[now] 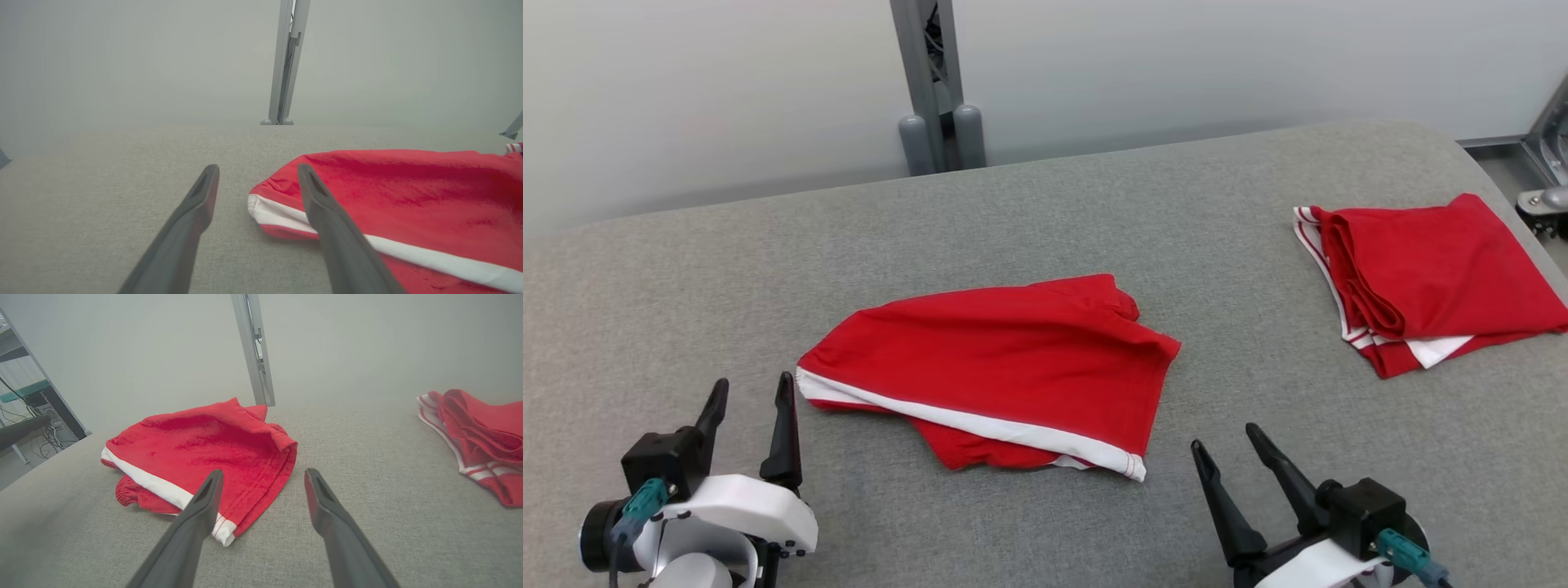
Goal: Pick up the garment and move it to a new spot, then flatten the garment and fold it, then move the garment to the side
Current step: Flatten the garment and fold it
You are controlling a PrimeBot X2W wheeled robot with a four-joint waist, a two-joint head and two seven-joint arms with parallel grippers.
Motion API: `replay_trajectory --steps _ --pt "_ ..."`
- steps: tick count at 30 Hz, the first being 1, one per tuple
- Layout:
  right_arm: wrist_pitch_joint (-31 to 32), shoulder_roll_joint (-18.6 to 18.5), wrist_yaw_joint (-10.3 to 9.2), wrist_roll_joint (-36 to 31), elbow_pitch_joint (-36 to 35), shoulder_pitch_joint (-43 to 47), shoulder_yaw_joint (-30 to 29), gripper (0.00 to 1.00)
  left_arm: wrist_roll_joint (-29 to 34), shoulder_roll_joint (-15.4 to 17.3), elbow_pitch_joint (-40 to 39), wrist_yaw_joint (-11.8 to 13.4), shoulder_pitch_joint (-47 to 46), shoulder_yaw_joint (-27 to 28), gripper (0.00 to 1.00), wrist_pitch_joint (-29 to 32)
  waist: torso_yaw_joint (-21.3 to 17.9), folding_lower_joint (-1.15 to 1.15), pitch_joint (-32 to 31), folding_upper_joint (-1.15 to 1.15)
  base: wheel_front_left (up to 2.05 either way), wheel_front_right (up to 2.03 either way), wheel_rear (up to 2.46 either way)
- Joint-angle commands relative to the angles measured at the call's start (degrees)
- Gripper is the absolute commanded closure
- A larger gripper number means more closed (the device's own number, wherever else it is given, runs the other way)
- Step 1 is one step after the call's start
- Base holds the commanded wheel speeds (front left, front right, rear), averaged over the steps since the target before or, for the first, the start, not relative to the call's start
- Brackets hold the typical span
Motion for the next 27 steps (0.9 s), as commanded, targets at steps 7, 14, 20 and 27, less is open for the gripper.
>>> replay_trajectory --steps 7,14,20,27 --pt "-0.05 -0.26 -0.02 1.60 2.93 0.13 1.17 0.00 9.85 -3.34 -14.50 1.24 7.65 6.74 0.00 -0.18 2.30 0.00 -0.79 0.00 0.00 0.00 0.00" --pt "-0.05 -0.28 -0.02 1.22 4.52 -0.37 1.13 0.00 18.90 -9.43 -21.57 -0.74 14.99 9.49 0.00 -0.18 3.80 0.00 -1.60 0.00 0.00 0.00 0.00" --pt "-0.06 -0.28 -0.02 0.56 4.15 0.66 0.60 0.00 21.44 -13.38 -21.09 -3.12 20.71 11.43 0.00 -0.19 4.62 0.00 -2.50 0.00 0.00 0.00 0.00" --pt "-0.05 -0.28 -0.02 0.73 4.63 1.91 0.49 0.00 23.07 -15.17 -20.34 -4.98 22.77 12.83 0.00 -0.19 5.75 0.00 -3.57 0.00 0.00 0.00 0.00"
